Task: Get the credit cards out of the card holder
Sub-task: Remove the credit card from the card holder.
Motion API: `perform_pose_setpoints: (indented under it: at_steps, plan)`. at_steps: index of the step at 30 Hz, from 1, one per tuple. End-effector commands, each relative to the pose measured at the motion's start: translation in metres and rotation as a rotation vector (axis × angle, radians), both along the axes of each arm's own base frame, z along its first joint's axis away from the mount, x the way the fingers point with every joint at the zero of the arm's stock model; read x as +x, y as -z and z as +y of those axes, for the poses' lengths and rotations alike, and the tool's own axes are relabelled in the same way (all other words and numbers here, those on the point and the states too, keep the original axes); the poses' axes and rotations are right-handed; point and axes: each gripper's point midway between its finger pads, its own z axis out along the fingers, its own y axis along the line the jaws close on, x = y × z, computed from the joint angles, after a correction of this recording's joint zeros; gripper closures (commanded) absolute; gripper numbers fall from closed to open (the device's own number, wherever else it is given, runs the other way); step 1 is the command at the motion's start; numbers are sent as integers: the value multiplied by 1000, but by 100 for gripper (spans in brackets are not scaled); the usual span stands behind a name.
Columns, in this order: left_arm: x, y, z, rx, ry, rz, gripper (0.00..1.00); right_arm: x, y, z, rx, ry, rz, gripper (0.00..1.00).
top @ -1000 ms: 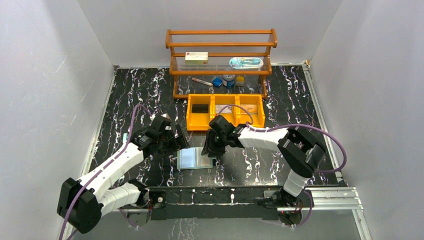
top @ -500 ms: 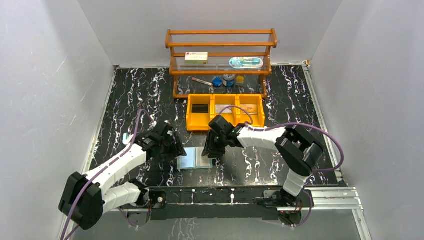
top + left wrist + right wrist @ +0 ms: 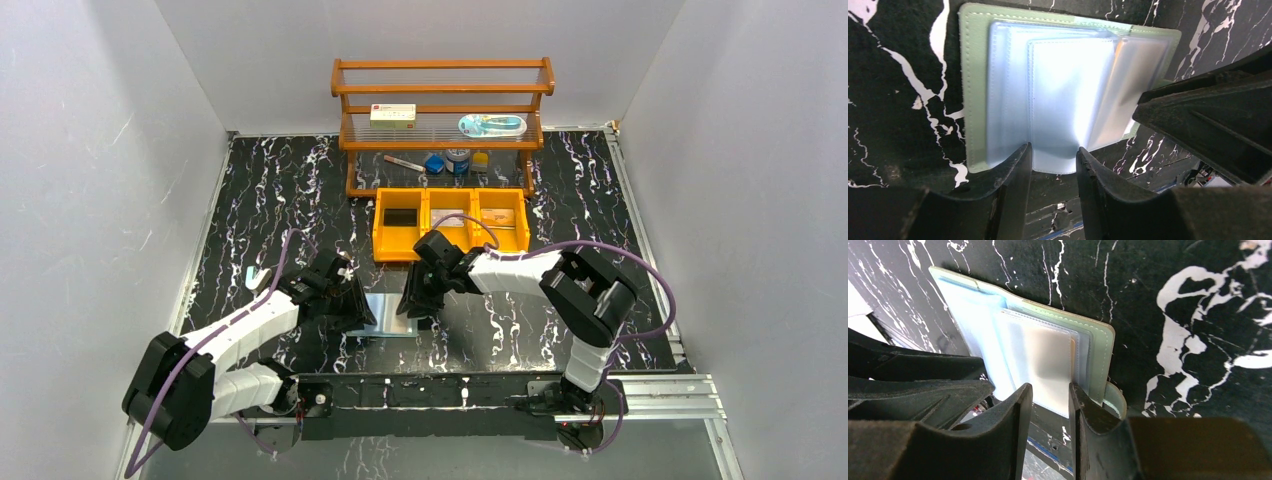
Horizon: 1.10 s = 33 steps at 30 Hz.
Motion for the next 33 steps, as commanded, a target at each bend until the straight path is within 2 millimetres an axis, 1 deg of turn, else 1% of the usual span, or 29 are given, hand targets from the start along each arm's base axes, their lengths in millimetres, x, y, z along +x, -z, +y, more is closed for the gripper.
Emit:
perform_pose_setpoints:
  at_steps: [1, 5, 9, 11, 14, 16, 18, 20, 23, 27, 33]
  plan:
    - [-3, -1, -6, -40, 27, 13, 64, 5, -7, 17, 58, 4, 11, 59]
    - [-5, 2, -3, -24, 35, 17, 66, 6, -14, 24, 101, 12, 7, 59]
    - [-2, -1, 3, 10, 18, 0, 65, 12, -18, 24, 110, 32, -14, 59]
    - [2, -4, 10, 47, -3, -21, 63, 12, -13, 20, 79, 45, -6, 59]
    - [10, -14, 23, 118, -34, -65, 61, 12, -5, 12, 17, 62, 4, 60]
    - [16, -21, 32, 160, -61, -102, 59, 14, -5, 9, -1, 67, -11, 59]
    - [21, -24, 37, 176, -74, -140, 54, 15, -6, 7, 2, 71, -22, 59]
    - [21, -21, 36, 177, -64, -140, 50, 15, -8, 10, 27, 65, -14, 59]
    - [15, -10, 33, 182, -40, -81, 49, 13, -8, 15, 47, 56, 6, 59]
    - [4, 7, 34, 196, -22, -12, 51, 15, -7, 15, 53, 62, 12, 59]
    - [-7, 14, 21, 100, 7, 6, 55, 17, -17, 26, 127, 55, 24, 59]
